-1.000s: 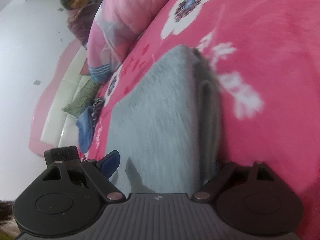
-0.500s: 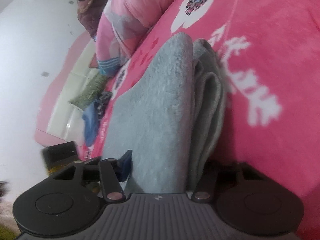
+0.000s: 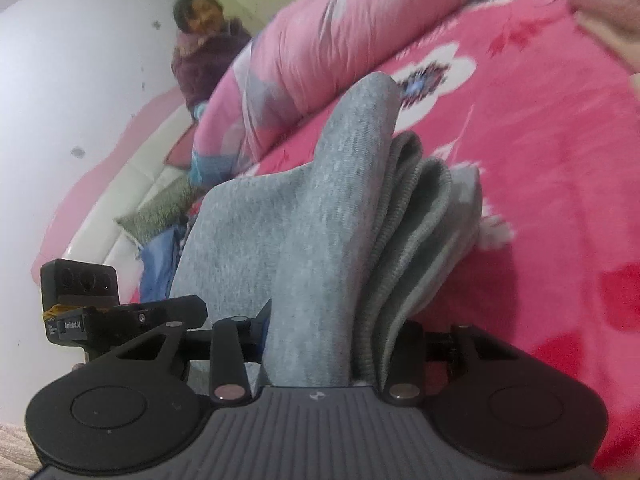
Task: Fold clothes
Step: 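Lift the grey sweatshirt with the right gripper toward the clothes stack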
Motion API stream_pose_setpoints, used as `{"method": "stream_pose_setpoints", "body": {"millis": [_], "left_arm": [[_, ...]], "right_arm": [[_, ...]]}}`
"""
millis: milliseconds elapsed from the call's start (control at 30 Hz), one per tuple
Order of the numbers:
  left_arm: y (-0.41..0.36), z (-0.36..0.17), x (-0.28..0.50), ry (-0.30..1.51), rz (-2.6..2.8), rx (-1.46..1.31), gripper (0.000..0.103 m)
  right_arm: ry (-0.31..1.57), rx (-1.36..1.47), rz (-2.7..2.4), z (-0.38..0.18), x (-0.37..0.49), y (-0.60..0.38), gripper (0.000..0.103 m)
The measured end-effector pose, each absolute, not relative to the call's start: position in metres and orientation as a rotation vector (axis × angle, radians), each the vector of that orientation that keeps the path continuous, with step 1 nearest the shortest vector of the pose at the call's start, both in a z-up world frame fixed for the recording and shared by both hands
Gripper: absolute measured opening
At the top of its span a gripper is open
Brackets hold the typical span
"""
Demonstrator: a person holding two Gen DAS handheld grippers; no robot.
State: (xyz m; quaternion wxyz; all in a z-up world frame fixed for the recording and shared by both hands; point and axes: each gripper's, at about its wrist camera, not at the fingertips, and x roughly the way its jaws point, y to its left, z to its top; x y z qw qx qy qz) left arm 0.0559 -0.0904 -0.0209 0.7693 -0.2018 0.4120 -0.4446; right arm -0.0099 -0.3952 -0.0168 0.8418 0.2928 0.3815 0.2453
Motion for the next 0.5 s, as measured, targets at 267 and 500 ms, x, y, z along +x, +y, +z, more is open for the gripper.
{"method": "stream_pose_setpoints", "body": {"millis": [267, 500], "left_arm": [[-0.195, -0.006, 0.056, 0.886, -1.123, -0.440, 0.076], [-0.293, -0.001, 0.066, 0.889, -1.253, -0.461, 0.075]], "right_arm": [[0.668, 0.593, 0.368, 0.033, -0.078, -0.470, 0.044], [0.652, 0.532, 0.190, 0.065, -0.088, -0.566, 0.044]]}}
